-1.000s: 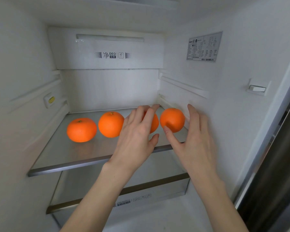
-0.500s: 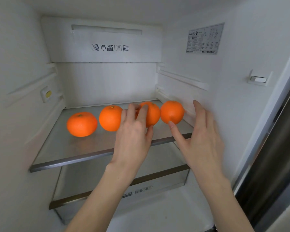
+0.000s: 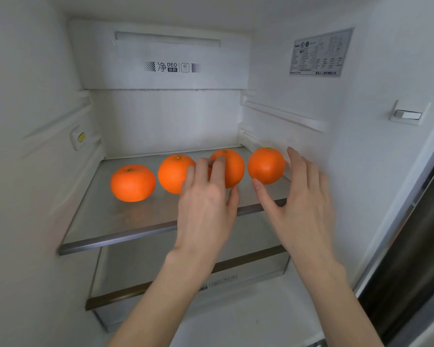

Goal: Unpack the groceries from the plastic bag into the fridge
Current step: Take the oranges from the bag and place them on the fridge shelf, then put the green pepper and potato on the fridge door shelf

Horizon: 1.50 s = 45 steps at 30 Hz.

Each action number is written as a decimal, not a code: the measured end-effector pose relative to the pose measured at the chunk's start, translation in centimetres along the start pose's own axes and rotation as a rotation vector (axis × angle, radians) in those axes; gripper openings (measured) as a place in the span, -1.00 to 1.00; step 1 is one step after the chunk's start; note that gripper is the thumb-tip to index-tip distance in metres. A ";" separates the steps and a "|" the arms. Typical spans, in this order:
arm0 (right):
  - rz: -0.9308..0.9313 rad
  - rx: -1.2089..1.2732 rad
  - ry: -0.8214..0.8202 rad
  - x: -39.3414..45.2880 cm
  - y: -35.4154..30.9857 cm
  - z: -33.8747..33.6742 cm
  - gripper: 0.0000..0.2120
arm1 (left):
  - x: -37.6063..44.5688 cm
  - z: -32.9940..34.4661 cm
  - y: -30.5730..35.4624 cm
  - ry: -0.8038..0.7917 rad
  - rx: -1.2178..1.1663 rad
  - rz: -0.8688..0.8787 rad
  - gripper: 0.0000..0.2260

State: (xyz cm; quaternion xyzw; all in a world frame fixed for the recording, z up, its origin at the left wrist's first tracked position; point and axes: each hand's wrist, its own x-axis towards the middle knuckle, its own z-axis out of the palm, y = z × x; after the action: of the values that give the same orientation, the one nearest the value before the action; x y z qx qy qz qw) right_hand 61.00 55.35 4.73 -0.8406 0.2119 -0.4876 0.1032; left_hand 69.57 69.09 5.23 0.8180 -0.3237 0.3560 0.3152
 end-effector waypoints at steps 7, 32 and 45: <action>-0.066 0.008 -0.051 -1.3 -0.2 -0.9 -0.34 | -1.5 -1.3 0.4 -0.008 -0.034 0.074 -0.61; -0.120 -0.349 0.028 -22.6 5.5 -31.2 -0.43 | -22.2 -11.4 20.7 -0.183 -0.358 0.235 -0.53; 0.251 -0.767 0.099 -38.5 10.1 -54.9 -0.39 | -35.1 -16.5 40.9 -0.347 -0.724 0.546 -0.56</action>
State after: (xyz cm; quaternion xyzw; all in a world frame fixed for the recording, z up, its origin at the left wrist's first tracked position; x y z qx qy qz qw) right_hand -5.72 65.76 -1.39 -0.7612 0.4843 -0.3967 -0.1693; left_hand 13.65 67.92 -1.63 0.5882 -0.6774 0.1486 0.4160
